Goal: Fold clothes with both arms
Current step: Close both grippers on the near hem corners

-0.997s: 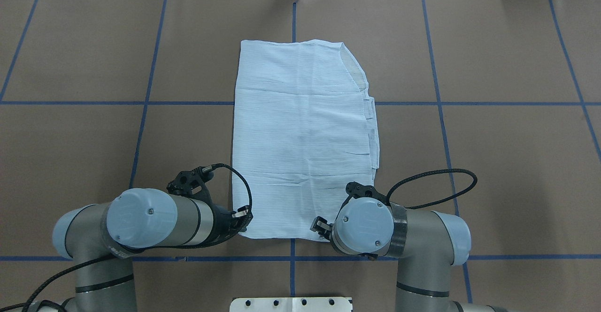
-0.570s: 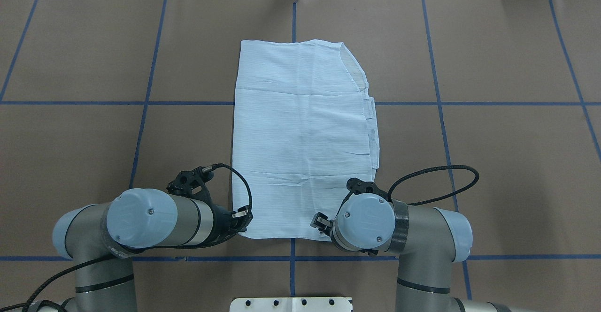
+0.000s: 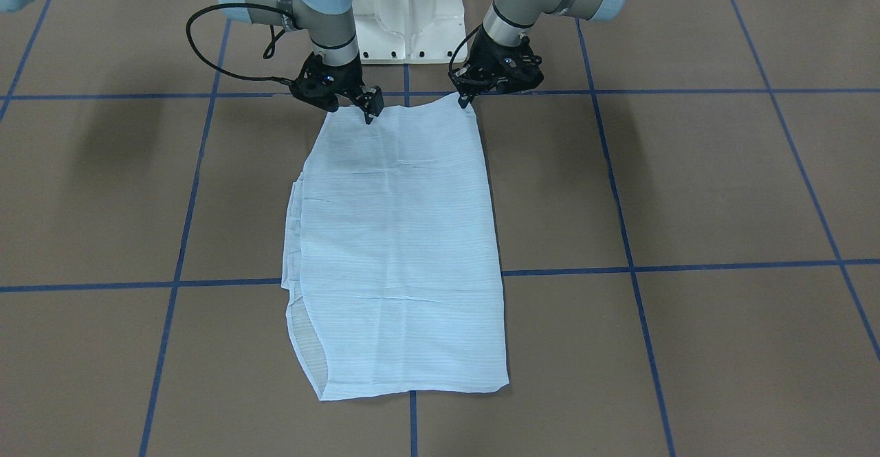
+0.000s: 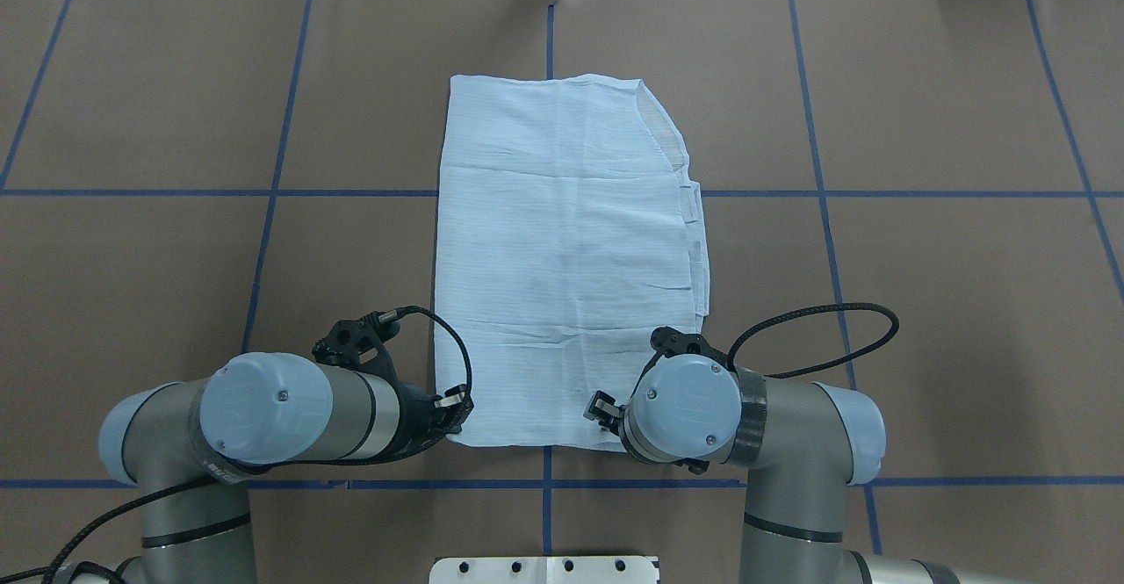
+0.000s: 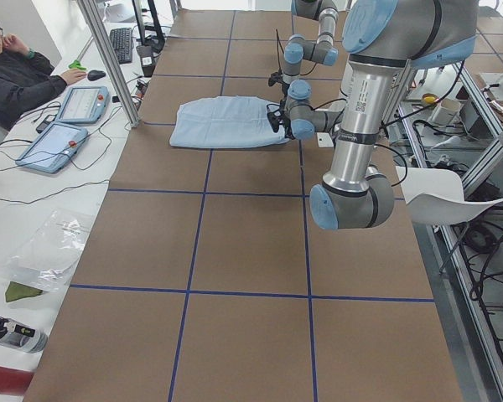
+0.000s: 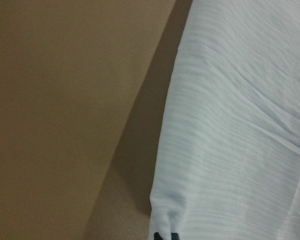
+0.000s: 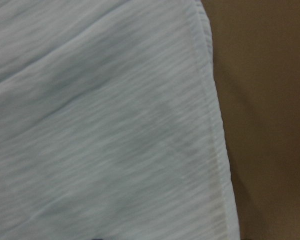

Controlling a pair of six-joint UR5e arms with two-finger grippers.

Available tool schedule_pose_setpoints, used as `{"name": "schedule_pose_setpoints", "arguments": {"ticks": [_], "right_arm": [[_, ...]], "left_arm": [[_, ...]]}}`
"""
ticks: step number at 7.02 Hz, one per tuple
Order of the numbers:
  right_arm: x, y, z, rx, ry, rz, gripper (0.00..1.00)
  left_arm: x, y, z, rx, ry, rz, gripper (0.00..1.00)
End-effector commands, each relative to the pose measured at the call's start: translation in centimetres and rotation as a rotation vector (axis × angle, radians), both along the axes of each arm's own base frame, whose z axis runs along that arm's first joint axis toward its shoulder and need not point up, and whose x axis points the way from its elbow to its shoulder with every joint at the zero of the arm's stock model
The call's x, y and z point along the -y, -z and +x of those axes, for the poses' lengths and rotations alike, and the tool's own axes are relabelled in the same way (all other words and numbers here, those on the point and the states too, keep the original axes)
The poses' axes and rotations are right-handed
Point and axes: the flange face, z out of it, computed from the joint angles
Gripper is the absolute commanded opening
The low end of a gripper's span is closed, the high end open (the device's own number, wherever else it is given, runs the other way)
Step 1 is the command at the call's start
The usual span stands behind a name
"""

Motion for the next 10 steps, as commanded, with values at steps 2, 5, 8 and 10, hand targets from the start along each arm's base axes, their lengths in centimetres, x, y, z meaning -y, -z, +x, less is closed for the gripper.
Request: {"name": "schedule_pose_setpoints", "arguments": {"ticks": [2,5,8,10], "right_arm": [[-0.14,0.03,-0.06,0.001,0.003,-0.003,0.5],[-0.08,0.32,0.07,0.007,0.003,0.0,0.23],[0.37,0.93,0.39,0.017,-0.002,-0.002,0.22],[0.37,1.0,0.43,0.018,-0.003,-0.001,0.14]], "left_arm": [[0.05,0.07,0.18,0.014,0.0,-0.004,0.0],[0.05,0.13,0.18,0.018,-0.001,-0.004,0.0],[0.05,0.12,0.18,0.019,-0.002,-0.001,0.0],[0.06,0.06,0.22,0.02,-0.003,0.0,0.0]]}}
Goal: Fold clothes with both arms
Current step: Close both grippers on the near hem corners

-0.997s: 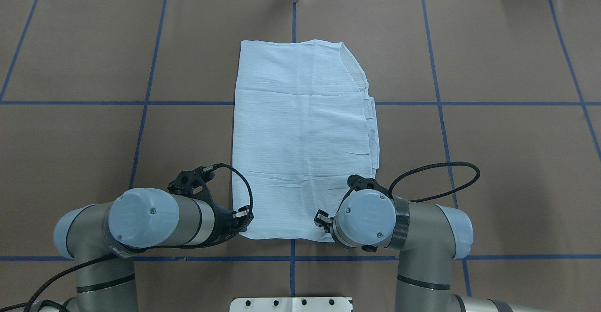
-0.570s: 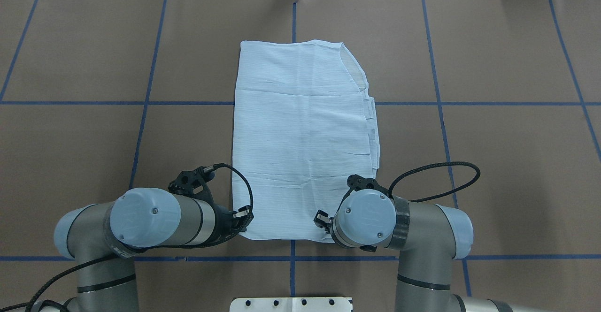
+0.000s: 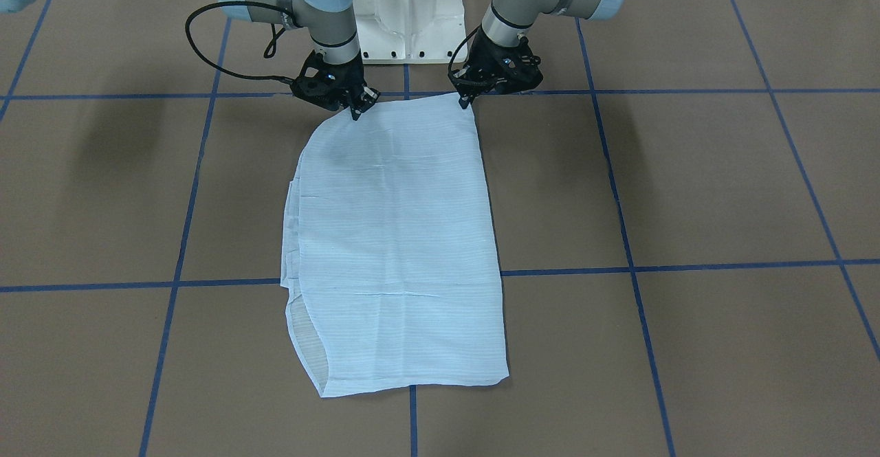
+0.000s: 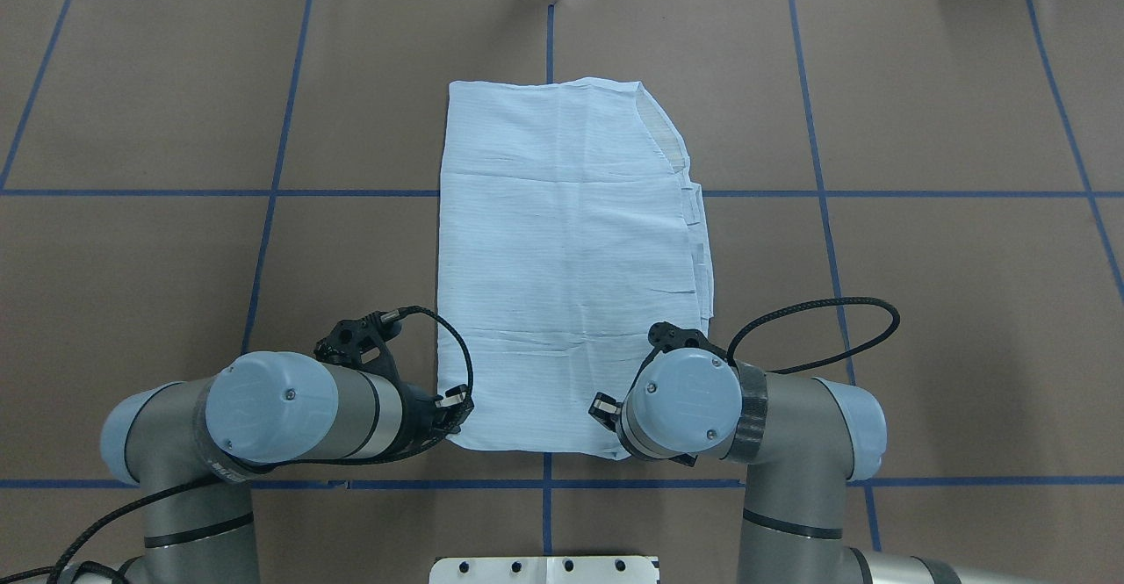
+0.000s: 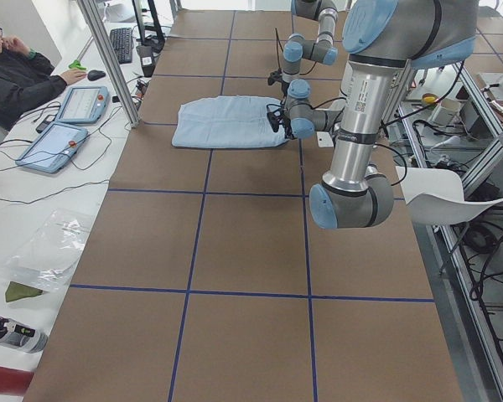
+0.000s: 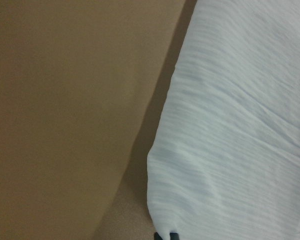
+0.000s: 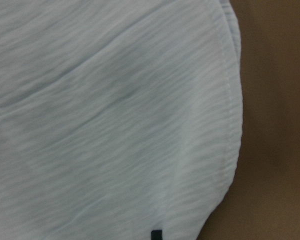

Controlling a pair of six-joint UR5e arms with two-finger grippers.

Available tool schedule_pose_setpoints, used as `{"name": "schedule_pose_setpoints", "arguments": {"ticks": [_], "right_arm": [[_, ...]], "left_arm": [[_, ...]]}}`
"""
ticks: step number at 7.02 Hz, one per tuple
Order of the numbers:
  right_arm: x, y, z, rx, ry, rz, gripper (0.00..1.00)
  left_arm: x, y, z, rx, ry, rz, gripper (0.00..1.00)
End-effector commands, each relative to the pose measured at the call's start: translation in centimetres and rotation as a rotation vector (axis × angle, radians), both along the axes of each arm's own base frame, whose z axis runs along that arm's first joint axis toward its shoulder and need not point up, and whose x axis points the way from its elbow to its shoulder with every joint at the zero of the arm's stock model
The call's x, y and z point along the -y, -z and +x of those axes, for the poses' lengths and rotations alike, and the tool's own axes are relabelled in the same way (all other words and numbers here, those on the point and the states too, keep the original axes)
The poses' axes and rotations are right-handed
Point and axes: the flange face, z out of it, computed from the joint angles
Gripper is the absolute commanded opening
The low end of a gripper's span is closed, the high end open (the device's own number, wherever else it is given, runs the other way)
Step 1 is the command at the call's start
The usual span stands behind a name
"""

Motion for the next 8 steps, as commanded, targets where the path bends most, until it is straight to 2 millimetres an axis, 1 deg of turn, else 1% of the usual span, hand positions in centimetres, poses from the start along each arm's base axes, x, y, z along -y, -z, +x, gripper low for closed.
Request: {"name": "schedule_pose_setpoints", "arguments": {"ticks": [1,2,3,5,6,7,8], "right_arm": [[0.0,0.6,0.3,0.011,-0.006,0.004,0.0],[0.0,1.4,0.8,0.028,-0.011,0.01,0.0],[0.5,2.2,1.8,0.048,-0.015,0.01,0.0],[0.5,4.5,4.6,0.108,-0.018,0.015,0.0],[0.1,4.7,6.5,0.127,-0.013,0.012,0.0],[-0.7,4.9,8.9,0.152,0.001,0.007,0.0],[-0.9,5.8,10.2,0.183,0.018,-0.009,0.0]], "left_arm": [[0.0,0.4,-0.1,-0.007,-0.001,0.003,0.0],[-0.2,1.4,-0.9,-0.029,-0.001,0.01,0.0],[-0.3,2.1,-1.7,-0.047,0.0,0.015,0.0],[-0.7,3.3,-3.3,-0.069,-0.015,0.014,0.0],[-1.0,4.0,-4.1,-0.066,-0.021,0.015,0.0],[-1.2,4.8,-4.8,-0.069,-0.023,0.016,0.0],[-1.9,6.1,-6.0,-0.078,-0.029,0.018,0.0]]}}
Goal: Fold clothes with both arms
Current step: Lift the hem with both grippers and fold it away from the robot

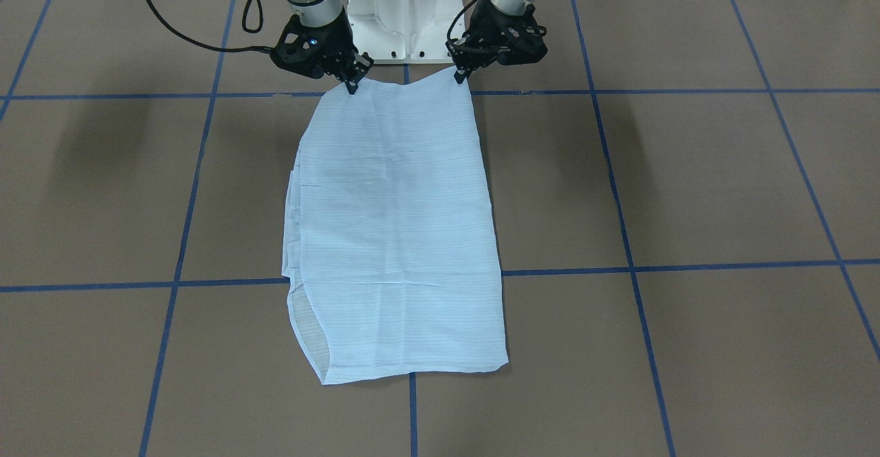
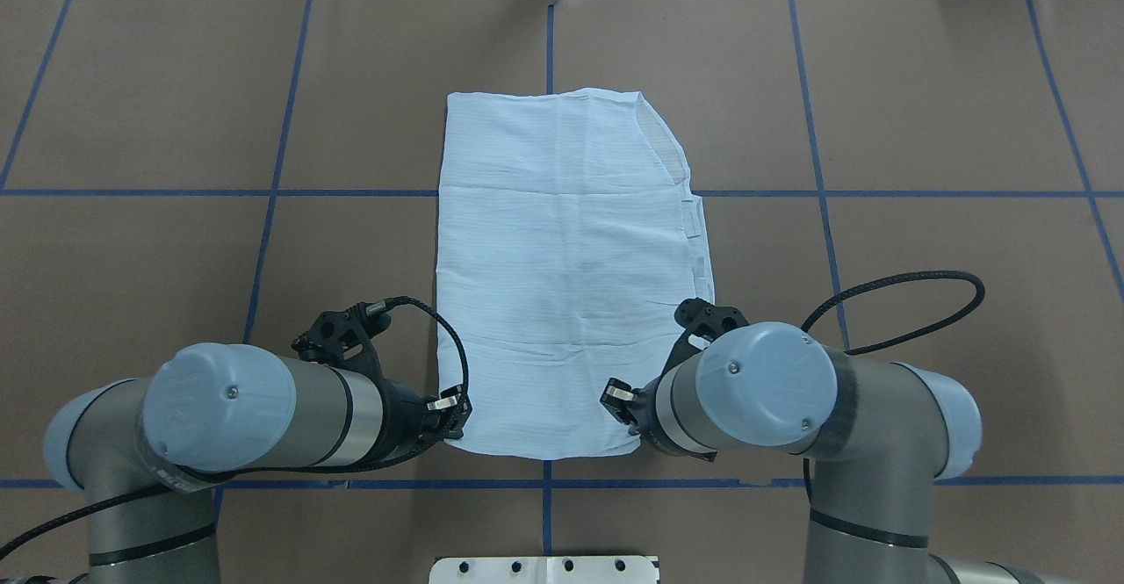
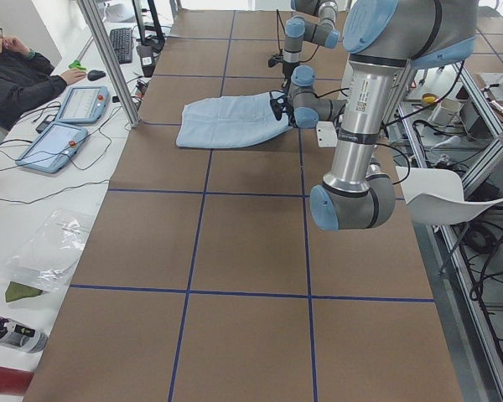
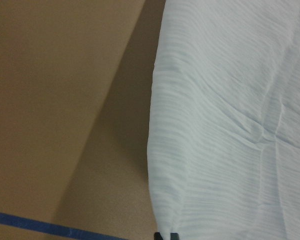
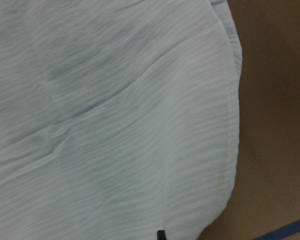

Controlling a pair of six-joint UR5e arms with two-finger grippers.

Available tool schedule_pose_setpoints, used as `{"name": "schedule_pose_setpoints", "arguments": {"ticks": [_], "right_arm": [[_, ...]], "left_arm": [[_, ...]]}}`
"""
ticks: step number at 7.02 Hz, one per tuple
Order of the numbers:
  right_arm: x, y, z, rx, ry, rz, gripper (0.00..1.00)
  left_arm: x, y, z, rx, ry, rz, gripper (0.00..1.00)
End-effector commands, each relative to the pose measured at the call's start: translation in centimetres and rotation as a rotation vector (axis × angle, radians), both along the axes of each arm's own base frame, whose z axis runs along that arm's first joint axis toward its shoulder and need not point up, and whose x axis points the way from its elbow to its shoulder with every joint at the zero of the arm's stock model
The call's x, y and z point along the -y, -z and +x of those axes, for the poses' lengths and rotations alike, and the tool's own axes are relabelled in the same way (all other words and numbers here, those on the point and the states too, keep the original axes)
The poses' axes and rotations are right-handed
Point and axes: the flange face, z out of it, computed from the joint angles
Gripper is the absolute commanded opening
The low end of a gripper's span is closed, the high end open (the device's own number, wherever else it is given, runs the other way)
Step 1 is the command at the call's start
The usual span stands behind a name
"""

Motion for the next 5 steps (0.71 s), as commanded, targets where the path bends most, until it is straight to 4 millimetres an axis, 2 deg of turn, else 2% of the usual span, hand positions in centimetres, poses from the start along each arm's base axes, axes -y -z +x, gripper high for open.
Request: {"name": "schedule_pose_setpoints", "arguments": {"ticks": [1,4,5], "right_arm": [[-1.0,1.9,3.4,0.068,0.035,-0.015,0.0],[-3.1,5.8,7.9,0.195,0.149,-0.057,0.0],[-3.2,6.1,8.5,0.207,0.168,-0.069,0.0]], "left_arm": [[-1.3,3.0,-3.1,-0.015,-0.009,0.004,0.0],[-6.3,6.7,-6.6,-0.036,-0.096,0.008,0.0],[-7.2,7.2,-7.3,-0.035,-0.113,0.008,0.0]]}}
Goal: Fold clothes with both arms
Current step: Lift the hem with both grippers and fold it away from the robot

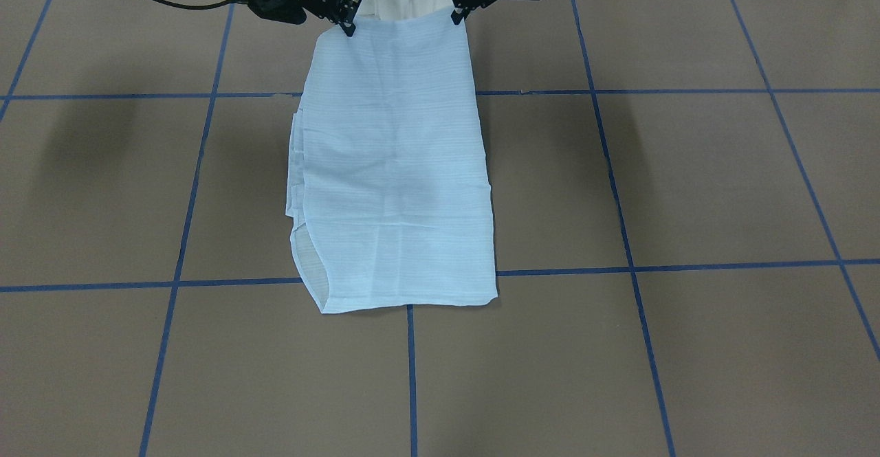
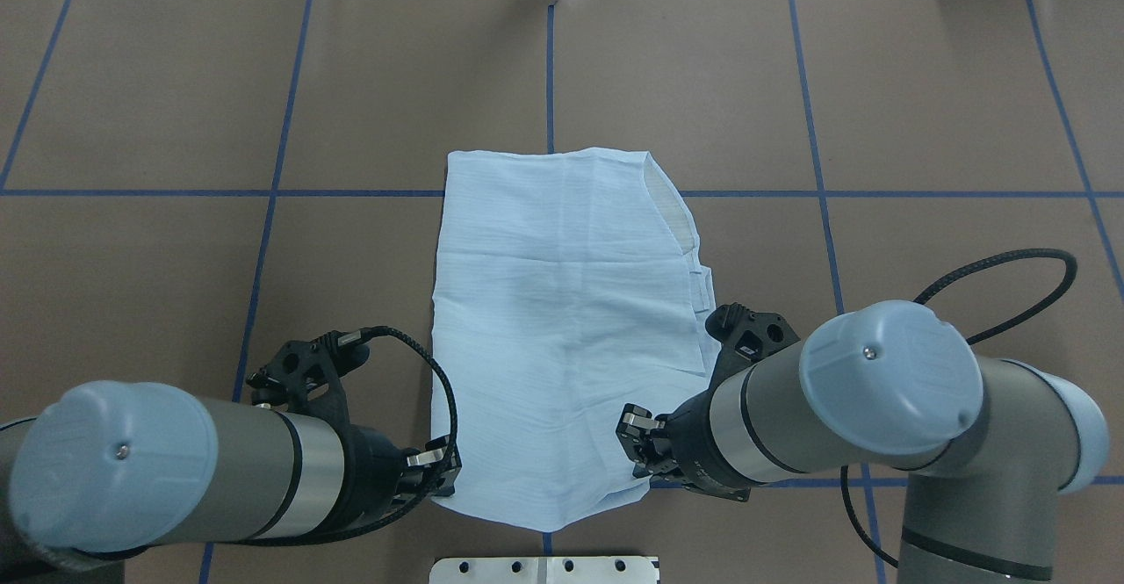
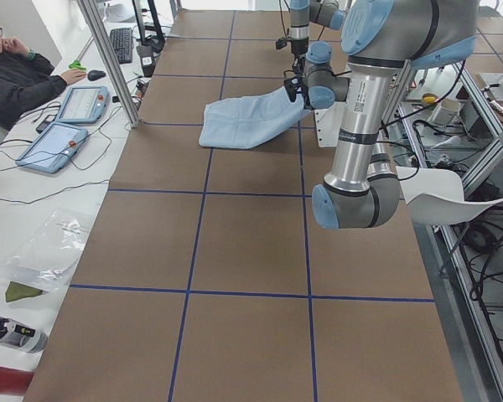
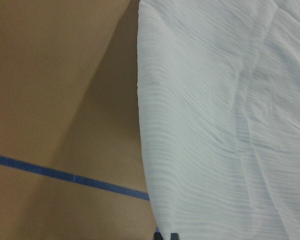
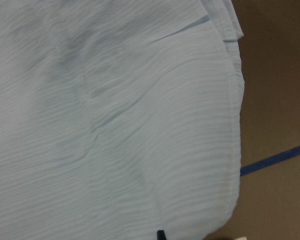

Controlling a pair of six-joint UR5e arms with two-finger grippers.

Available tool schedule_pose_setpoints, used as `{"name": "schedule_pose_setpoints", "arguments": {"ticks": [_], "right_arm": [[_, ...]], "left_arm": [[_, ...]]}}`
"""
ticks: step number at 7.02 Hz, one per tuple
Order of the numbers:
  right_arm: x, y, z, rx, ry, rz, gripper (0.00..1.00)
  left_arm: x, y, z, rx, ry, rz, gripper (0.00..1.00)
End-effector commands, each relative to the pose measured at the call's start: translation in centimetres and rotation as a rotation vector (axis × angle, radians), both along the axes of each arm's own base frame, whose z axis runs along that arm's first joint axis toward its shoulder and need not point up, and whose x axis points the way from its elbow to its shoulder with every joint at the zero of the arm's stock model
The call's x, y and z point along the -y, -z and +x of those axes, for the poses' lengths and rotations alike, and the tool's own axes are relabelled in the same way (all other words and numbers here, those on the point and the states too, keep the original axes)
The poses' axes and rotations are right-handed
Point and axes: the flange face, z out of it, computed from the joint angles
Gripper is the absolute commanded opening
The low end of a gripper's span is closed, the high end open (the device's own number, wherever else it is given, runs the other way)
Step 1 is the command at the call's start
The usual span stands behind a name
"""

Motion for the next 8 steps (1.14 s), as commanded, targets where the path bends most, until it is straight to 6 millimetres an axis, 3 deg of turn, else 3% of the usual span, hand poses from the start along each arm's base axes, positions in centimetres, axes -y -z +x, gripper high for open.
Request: {"name": "schedule_pose_setpoints", "arguments": {"ticks": [1,2,3,5,7,8], "right_arm": [[-0.1,0.5,0.8,0.02,0.036,-0.02,0.0],[1.1,-0.1,-0.2,-0.004,0.017,-0.026,0.0],[3.3,-0.7,-0.6,-0.02,-0.005,0.012,0.0],[9.5,-0.9,-1.6,-0.051,-0.071,0.043,0.0],[13.4,0.4,1.4,-0.032,-0.132,0.098,0.0],[14.7,-0.2,1.5,-0.049,-0.142,0.113,0.0]], "left_arm": [[-1.4,1.0,-1.1,-0.005,-0.027,0.001,0.0],[-0.7,1.5,-1.7,-0.017,-0.009,0.003,0.0],[1.3,1.6,-2.6,-0.022,0.041,0.006,0.0],[5.4,2.8,-3.8,-0.05,0.133,0.031,0.0],[7.6,0.7,-0.5,-0.034,0.149,0.041,0.0],[8.2,0.2,0.3,-0.031,0.154,0.04,0.0]]}}
